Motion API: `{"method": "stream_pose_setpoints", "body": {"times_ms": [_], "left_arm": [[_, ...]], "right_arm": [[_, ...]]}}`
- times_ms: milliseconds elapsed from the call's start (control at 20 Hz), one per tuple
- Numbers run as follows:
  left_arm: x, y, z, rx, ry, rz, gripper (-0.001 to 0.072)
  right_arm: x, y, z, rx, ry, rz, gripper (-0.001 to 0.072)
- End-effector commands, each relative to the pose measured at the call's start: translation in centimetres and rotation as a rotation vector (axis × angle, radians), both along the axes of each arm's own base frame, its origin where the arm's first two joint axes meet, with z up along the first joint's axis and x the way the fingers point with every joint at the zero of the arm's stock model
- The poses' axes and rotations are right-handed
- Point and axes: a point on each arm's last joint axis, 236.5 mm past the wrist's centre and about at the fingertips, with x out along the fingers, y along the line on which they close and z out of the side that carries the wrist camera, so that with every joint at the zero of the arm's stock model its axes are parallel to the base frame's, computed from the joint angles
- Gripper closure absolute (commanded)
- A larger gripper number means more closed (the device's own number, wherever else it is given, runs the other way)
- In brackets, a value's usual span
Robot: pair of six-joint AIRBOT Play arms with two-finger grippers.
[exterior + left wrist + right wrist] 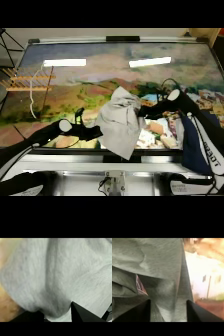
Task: Fold the shirts.
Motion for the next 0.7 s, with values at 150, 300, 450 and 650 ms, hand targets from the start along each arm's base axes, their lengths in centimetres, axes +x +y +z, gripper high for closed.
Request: {"method": "stream_pose_setpoints", "body": {"times_ms": [150, 300, 450, 650], "left_arm": [[1.1, -0.5, 3.0, -0.018, -0.147, -0.177, 0.0668], [4.8, 2.5, 10.9, 0.051, -0.371, -0.277, 0.0669], [8.7, 8.2, 25.9, 0.173, -0.756, -0.227, 0.0668], [4.1, 15.7, 50.7, 0.216, -1.350, 0.040, 0.0668]], "right_arm": [[-1.4, 1.1, -0.1, -0.080, -0.015, 0.125, 0.0640], [0.3, -0.9, 5.9, -0.137, -0.172, 0.147, 0.0641], [2.8, -3.5, 17.1, -0.203, -0.489, 0.135, 0.0640], [1.3, -7.6, 40.1, -0.297, -1.122, -0.032, 0.0641]]}}
